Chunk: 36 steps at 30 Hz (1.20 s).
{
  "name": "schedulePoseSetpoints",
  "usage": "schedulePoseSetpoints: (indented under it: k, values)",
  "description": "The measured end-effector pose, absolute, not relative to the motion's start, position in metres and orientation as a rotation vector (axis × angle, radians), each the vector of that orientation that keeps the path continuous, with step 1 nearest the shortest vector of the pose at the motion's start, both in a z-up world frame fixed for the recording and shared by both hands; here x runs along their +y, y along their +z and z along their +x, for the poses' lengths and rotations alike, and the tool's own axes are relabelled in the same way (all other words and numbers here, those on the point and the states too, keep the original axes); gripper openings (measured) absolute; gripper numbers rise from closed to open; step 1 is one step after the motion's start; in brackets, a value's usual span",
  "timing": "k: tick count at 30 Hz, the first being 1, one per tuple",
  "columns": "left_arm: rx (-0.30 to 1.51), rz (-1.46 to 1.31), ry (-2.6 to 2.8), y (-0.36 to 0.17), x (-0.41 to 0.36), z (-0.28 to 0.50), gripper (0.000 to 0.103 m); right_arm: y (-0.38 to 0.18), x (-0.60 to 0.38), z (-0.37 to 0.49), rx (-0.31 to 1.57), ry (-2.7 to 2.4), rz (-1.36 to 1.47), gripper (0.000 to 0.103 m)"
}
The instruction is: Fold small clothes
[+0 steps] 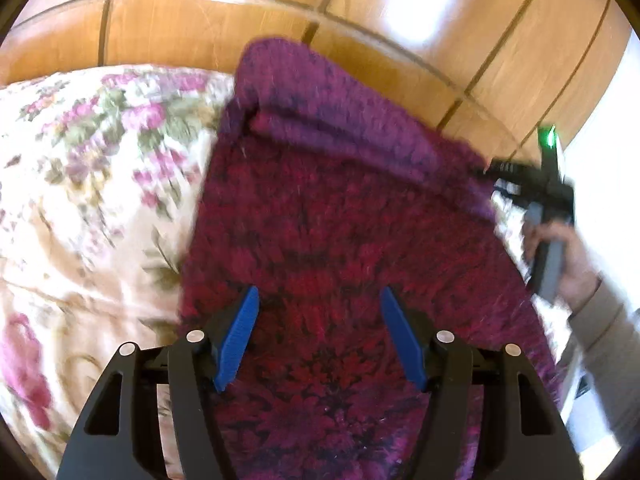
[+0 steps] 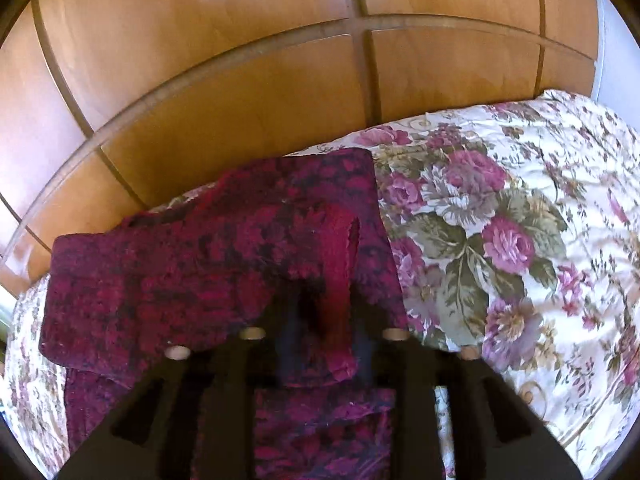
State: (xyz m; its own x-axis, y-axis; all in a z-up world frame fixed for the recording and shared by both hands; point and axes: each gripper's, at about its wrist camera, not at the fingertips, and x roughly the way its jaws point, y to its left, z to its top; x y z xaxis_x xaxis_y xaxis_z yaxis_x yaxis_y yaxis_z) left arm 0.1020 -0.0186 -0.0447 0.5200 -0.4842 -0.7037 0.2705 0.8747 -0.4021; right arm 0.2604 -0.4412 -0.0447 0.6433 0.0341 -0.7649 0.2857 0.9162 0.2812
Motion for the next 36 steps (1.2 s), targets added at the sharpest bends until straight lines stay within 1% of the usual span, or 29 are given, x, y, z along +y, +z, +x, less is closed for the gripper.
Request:
schedulePoseSetpoints:
  k: [1,3,5,7,9,10,11,12,14,18,23,24,27,30,33,36]
  values:
    - [0.902,-0.272,-0.445,-0.038,-0.011,0.107,0.064,-0.041,-0.442,0.256,0.846,-0.161,0.391,0.059]
    - [0.885,-0.322,-0.415,-0.027,0.006,0.125,0.064,-0.031,-0.439,0.248,0.807,-0.161,0.379,0.065]
    - [0.874,-0.379,-0.355,-0.023,0.023,0.15,0.064,-0.019,-0.432,0.239,0.766,-0.147,0.363,0.066]
    - [0.885,-0.446,-0.335,-0.022,0.036,0.175,0.064,-0.004,-0.415,0.231,0.736,-0.111,0.335,0.071]
    - [0.9,-0.541,-0.322,-0.024,0.048,0.206,0.064,0.002,-0.398,0.232,0.733,-0.055,0.305,0.072]
    - [0.907,-0.583,-0.322,-0.026,0.052,0.218,0.065,0.002,-0.39,0.234,0.737,-0.03,0.29,0.073]
    - [0.916,-0.636,-0.328,-0.026,0.057,0.233,0.069,0.002,-0.381,0.237,0.743,-0.006,0.269,0.073]
    - [0.918,-0.672,-0.335,-0.026,0.06,0.242,0.077,-0.001,-0.374,0.241,0.748,0.008,0.249,0.073]
    - [0.914,-0.697,-0.323,-0.025,0.061,0.263,0.077,-0.006,-0.363,0.25,0.758,0.018,0.214,0.073]
    - [0.916,-0.581,-0.249,-0.02,0.045,0.291,0.077,-0.021,-0.353,0.267,0.786,0.019,0.18,0.073]
    - [0.927,-0.298,-0.111,-0.019,0.008,0.316,0.077,-0.048,-0.363,0.283,0.849,-0.035,0.164,0.073]
    - [0.945,-0.192,-0.056,-0.025,-0.003,0.319,0.073,-0.057,-0.368,0.283,0.867,-0.049,0.163,0.073]
    - [0.997,-0.061,-0.006,-0.052,-0.021,0.317,0.072,-0.069,-0.372,0.279,0.854,-0.039,0.17,0.073]
    - [0.953,-0.01,0.033,-0.056,-0.023,0.306,0.072,-0.07,-0.368,0.28,0.84,-0.052,0.14,0.073]
    - [0.907,0.03,0.101,-0.039,-0.021,0.302,0.06,-0.07,-0.367,0.279,0.832,-0.06,0.129,0.075]
    - [0.802,0.032,0.037,-0.014,-0.026,0.296,0.06,-0.069,-0.367,0.278,0.825,-0.06,0.128,0.075]
